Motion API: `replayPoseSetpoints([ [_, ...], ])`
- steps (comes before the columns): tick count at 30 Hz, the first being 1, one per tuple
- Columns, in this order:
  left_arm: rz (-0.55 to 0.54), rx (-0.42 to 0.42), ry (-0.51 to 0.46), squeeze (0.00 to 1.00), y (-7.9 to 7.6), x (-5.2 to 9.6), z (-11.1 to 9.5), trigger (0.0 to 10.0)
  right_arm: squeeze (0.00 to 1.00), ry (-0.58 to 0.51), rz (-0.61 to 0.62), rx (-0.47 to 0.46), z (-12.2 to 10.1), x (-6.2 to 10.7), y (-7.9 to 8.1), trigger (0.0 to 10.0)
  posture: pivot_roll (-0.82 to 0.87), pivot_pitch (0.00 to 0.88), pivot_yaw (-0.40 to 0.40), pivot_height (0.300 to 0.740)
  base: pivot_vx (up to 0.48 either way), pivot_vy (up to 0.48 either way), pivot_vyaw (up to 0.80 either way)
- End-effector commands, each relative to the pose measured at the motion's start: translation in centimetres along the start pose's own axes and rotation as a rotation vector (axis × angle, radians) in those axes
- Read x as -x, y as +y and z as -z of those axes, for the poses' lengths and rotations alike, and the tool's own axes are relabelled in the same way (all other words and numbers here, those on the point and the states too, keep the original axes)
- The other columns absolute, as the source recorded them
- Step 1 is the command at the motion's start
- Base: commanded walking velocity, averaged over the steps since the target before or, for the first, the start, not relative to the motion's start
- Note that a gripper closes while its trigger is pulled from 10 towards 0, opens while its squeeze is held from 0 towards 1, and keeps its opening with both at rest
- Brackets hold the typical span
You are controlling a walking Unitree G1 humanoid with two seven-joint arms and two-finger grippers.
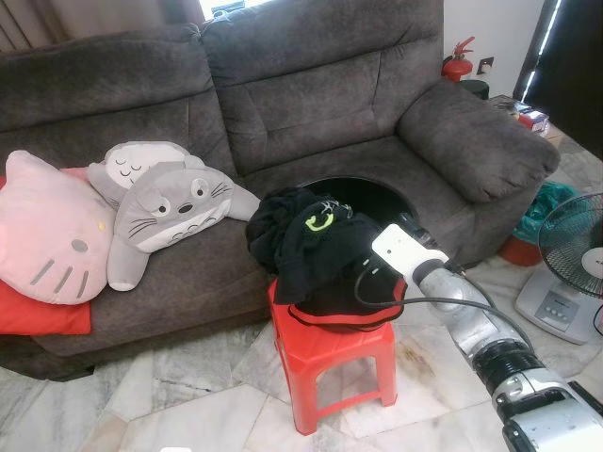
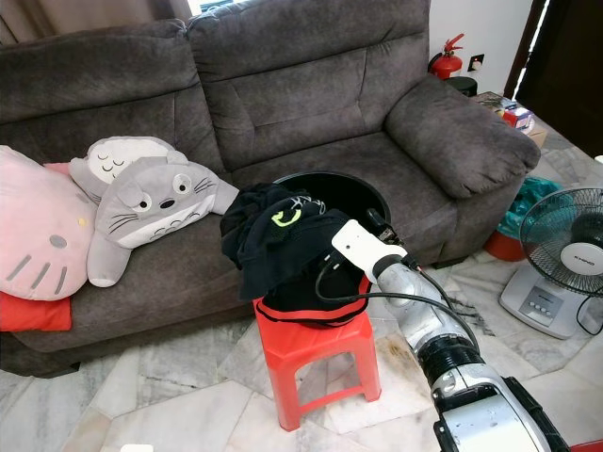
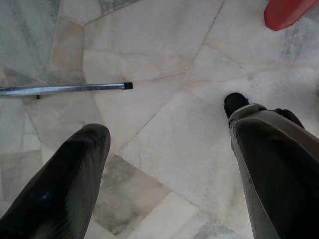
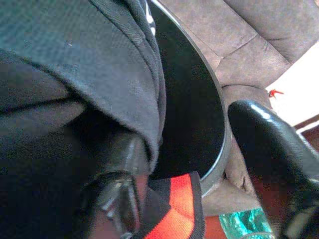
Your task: Hang hanger
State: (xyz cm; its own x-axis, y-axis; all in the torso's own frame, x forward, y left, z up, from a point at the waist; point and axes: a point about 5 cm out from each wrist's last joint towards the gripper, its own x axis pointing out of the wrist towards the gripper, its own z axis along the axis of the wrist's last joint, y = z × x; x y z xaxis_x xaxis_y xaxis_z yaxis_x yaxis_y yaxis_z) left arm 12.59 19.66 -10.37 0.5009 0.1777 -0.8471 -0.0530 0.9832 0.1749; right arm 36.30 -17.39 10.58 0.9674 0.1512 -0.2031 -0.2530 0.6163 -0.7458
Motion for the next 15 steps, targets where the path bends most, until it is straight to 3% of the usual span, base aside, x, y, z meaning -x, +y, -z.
replayPoseSetpoints([
  [1,-0.021,-0.029,0.010,0.00,0.60,0.02,0.25,10.0,0.00,-0.044,-0.004,0.007,-1.25,-0.44,0.05,0.0,-0.27,0.000,0.152,0.740,0.000,0.000,0.00],
  [15,-0.023,-0.032,0.010,0.00,0.60,-0.02,0.13,10.0,0.00,-0.040,-0.001,0.004,-1.10,-0.48,0.20,0.0,-0.27,0.000,0.150,0.740,0.000,0.000,0.00],
])
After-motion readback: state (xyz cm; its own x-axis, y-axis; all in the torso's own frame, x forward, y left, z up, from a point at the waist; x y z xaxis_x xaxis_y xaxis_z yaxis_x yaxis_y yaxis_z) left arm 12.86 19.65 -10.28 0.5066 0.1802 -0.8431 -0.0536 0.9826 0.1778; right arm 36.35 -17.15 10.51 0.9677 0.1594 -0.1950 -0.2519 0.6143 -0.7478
